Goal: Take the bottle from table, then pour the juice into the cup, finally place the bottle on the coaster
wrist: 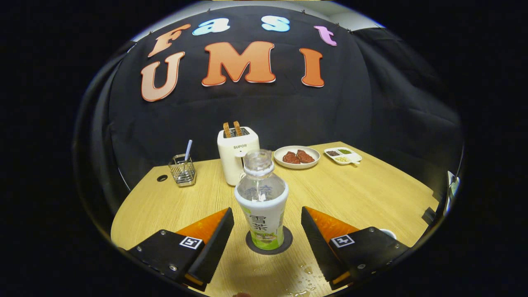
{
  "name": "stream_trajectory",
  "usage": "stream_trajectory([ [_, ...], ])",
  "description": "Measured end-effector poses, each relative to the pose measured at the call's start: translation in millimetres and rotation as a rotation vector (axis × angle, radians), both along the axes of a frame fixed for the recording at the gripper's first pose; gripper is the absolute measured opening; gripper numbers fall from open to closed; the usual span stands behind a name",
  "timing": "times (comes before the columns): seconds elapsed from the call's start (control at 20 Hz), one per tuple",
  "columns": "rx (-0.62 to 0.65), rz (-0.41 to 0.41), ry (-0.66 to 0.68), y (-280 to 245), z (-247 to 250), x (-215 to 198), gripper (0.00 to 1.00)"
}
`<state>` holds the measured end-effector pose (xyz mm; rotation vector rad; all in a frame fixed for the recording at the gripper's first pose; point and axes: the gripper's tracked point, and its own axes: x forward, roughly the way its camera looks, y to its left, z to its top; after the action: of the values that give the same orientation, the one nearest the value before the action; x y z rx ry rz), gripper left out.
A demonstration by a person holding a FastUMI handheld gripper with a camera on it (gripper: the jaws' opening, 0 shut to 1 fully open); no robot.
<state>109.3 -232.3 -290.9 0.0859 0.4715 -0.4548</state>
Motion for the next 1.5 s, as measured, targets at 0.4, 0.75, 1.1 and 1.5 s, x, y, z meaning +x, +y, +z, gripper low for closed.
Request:
stream_trajectory([
  [0.4,-0.027,0.123,-0.171,71.4,137.4,-36.5,0.97],
  [0.75,-0.091,0.258,-0.297,167.5,218.8,-73.4,0.97],
  [1.1,-0.092,0.307,-0.298,210.4,219.6,-98.2,0.97],
  [1.5,-0.043,0.34,-0.315,230.6,217.7,-109.4,0.97],
])
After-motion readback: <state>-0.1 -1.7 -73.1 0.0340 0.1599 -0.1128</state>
